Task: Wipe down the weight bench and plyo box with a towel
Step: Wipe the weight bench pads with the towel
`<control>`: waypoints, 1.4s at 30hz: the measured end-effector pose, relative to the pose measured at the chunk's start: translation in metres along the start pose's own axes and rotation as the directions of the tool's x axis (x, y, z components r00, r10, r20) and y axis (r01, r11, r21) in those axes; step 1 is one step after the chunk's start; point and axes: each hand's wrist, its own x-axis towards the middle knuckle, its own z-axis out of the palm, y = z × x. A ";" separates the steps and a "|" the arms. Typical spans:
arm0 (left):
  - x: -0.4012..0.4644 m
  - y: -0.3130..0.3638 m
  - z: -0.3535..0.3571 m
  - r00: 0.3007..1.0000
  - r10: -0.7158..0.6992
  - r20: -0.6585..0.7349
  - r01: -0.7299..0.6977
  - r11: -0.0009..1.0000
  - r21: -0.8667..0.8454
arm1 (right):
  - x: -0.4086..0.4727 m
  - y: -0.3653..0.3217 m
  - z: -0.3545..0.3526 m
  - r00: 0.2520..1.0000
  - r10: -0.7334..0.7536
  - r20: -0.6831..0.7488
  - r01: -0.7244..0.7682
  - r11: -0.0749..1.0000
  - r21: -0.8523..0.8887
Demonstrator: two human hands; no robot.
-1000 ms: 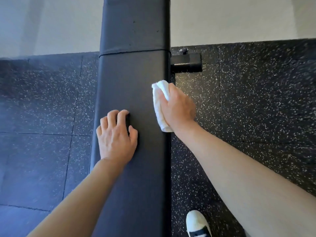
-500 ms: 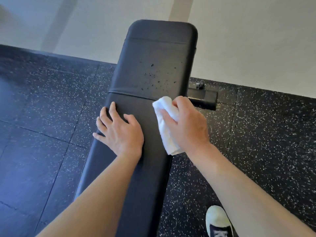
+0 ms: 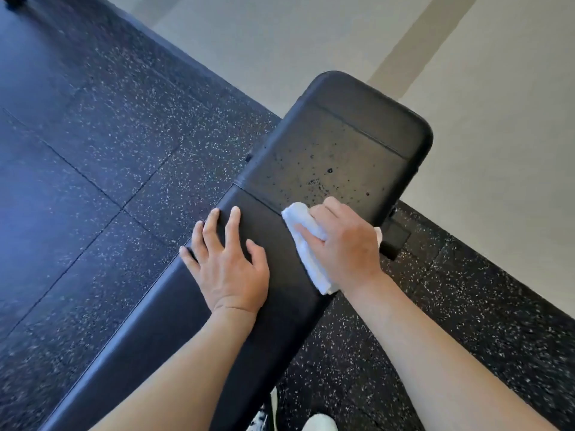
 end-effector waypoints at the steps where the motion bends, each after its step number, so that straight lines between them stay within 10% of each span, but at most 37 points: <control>1: -0.001 -0.001 0.000 1.000 0.002 0.001 -0.002 1.000 0.003 | 0.007 -0.006 0.005 1.000 0.000 -0.025 0.000 1.000 -0.008; 15: 0.003 -0.001 -0.001 0.999 -0.015 0.032 0.014 0.999 0.044 | 0.101 -0.040 0.060 0.945 -0.141 0.296 0.181 0.977 -0.115; 19: -0.001 -0.002 -0.005 1.000 -0.007 -0.010 0.008 0.997 0.072 | 0.070 -0.009 0.017 0.933 -0.323 0.161 0.334 0.942 -0.044; 24: -0.006 0.071 0.010 0.881 -0.467 -0.076 0.465 0.884 -0.048 | 0.038 0.056 -0.024 0.845 -0.503 0.184 0.494 0.864 0.093; 28: -0.003 0.085 0.023 0.861 -0.499 -0.100 0.500 0.866 -0.016 | 0.046 0.073 -0.021 0.751 -0.628 0.204 0.623 0.776 0.095; 42: -0.010 0.079 0.033 0.864 -0.485 -0.136 0.492 0.870 0.026 | 0.125 -0.033 0.080 0.875 -0.422 0.237 0.448 0.892 -0.066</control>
